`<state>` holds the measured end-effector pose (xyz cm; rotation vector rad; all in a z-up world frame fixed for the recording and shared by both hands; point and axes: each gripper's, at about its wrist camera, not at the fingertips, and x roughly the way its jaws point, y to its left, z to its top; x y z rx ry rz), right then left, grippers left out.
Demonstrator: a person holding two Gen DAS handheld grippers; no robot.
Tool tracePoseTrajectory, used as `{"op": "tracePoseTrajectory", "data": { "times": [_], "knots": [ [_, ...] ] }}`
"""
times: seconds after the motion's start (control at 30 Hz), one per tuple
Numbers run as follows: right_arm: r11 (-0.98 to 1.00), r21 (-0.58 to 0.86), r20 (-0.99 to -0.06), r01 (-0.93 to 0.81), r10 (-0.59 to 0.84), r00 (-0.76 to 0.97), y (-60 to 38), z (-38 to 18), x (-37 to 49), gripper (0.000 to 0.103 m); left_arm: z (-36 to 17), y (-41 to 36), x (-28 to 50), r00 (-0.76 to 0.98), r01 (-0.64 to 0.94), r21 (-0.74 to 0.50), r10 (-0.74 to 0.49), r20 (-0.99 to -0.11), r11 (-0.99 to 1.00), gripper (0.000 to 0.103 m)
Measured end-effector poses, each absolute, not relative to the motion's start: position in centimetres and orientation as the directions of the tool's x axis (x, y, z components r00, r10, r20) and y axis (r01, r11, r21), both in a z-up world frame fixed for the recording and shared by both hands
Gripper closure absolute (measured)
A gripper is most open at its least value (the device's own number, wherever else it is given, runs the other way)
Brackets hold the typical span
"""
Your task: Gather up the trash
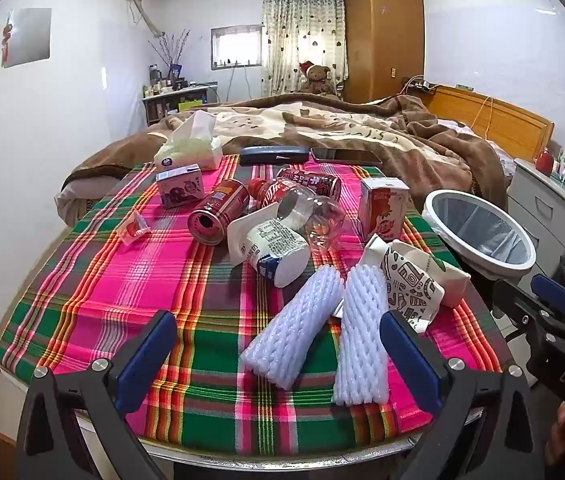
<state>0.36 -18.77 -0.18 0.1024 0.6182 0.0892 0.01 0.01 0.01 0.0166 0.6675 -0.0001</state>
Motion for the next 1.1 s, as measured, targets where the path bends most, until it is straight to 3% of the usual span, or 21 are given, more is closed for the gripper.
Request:
{"op": "tracePoseTrajectory", "data": {
  "times": [1.1],
  "knots": [
    [0.992, 0.117, -0.576, -0.047, 0.107, 0.811, -18.5, -0.1, 0.1, 0.029, 0.1, 1.2, -0.5, 0.789, -0.007, -0.010, -0.001, -0.615, 1.000, 0.000]
  ]
}}
